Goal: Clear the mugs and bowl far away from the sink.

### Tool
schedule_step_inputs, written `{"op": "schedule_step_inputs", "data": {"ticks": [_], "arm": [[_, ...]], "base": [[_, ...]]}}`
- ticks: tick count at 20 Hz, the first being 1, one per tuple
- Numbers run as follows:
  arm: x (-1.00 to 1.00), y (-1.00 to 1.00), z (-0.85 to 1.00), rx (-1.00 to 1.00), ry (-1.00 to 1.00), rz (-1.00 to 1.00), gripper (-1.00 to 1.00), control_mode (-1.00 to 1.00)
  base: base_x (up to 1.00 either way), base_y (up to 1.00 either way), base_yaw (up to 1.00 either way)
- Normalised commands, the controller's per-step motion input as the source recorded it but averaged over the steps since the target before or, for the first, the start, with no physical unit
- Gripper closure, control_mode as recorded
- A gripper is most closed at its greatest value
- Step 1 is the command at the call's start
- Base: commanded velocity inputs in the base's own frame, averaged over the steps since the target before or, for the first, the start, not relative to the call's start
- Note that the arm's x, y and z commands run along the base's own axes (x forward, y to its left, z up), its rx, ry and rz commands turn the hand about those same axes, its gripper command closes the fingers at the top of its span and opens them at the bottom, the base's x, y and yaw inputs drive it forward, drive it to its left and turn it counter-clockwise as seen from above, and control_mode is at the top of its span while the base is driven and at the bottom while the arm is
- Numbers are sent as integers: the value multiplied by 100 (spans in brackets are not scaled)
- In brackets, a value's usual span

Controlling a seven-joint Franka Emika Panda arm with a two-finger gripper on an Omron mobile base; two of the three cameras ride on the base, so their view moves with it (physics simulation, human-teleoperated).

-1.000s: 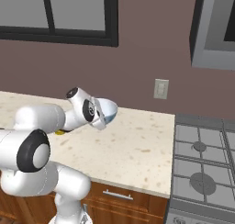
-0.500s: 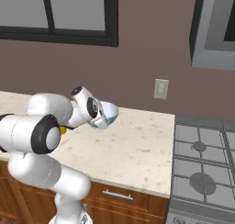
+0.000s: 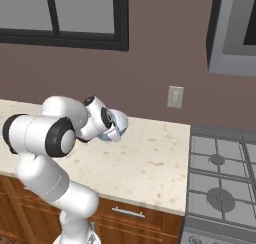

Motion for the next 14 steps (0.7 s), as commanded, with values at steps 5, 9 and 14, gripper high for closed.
{"op": "schedule_step_inputs", "data": {"ticks": [5, 9, 14], "arm": [[6, 8, -3, 0, 1, 0, -100, -100], [-7, 0, 40, 1, 0, 0, -100, -100], [-38, -9, 70, 4, 2, -4, -100, -100]], "base": [[0, 0, 0], [0, 0, 0], [0, 0, 0]]}}
